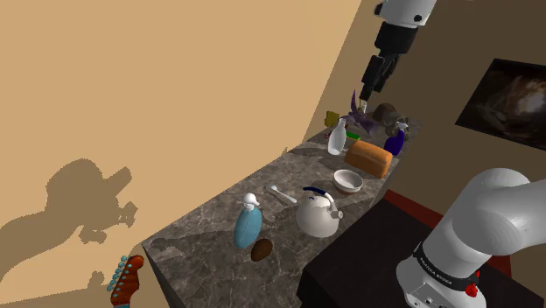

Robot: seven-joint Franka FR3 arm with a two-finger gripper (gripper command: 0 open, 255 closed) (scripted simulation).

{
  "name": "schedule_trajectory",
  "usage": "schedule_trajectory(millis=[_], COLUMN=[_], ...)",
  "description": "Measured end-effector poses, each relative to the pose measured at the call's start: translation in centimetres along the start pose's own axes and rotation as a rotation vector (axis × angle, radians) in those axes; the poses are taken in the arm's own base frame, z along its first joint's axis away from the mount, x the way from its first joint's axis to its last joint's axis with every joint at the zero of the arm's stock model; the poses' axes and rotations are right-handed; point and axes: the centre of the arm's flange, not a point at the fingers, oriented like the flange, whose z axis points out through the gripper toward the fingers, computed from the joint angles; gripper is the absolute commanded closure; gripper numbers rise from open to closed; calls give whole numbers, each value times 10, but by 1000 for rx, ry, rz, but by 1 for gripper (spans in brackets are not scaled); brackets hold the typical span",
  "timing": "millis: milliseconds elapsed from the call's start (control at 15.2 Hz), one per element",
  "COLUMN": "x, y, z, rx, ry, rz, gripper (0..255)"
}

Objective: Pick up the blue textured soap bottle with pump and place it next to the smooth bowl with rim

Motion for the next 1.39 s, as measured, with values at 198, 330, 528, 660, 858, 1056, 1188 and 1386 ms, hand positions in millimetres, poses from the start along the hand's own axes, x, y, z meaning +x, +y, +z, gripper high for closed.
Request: schedule_trajectory(millis=[198,330,528,660,858,1056,1188,1386], x=[7,21,41,53,75,96,108,125], y=[-9,-24,-45,-60,-80,-103,-115,-135], z=[13,28,57,79,105,139,158,189], rx=[-5,-12,-24,-32,-44,-56,-64,-77], ry=[-7,-17,-33,-44,-59,-75,-86,-101], rz=[4,9,18,24,34,43,49,58], gripper=[0,0,0,0,0,0,0,0])
